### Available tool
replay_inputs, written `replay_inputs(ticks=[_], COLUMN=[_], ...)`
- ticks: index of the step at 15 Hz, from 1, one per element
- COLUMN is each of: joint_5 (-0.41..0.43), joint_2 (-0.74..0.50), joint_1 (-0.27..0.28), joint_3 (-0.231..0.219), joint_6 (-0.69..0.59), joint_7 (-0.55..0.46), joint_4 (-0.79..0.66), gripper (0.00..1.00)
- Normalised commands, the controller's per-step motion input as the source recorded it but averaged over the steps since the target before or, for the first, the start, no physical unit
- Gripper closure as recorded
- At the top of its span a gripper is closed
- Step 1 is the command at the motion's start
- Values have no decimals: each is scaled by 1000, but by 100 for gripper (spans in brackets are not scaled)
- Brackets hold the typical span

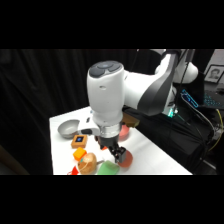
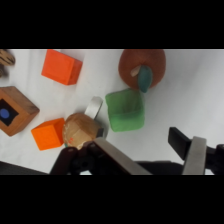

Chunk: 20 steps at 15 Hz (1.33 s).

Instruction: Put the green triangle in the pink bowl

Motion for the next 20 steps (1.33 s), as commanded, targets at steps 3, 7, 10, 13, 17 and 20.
replay_inputs(ticks=[3, 7, 10, 13, 17, 20], joint_5=[-52, -26, 11, 26, 13, -2], joint_2=[242, 209, 198, 222, 248, 222], joint_1=[43, 19, 9, 5, 9, 19], joint_3=[-77, -66, -21, -15, -33, -38], joint_6=[174, 173, 158, 141, 125, 102], joint_7=[-191, -200, -206, -201, -192, -190], joint_4=[173, 143, 147, 199, 256, 257], gripper=[0, 0, 0, 0, 0, 0])
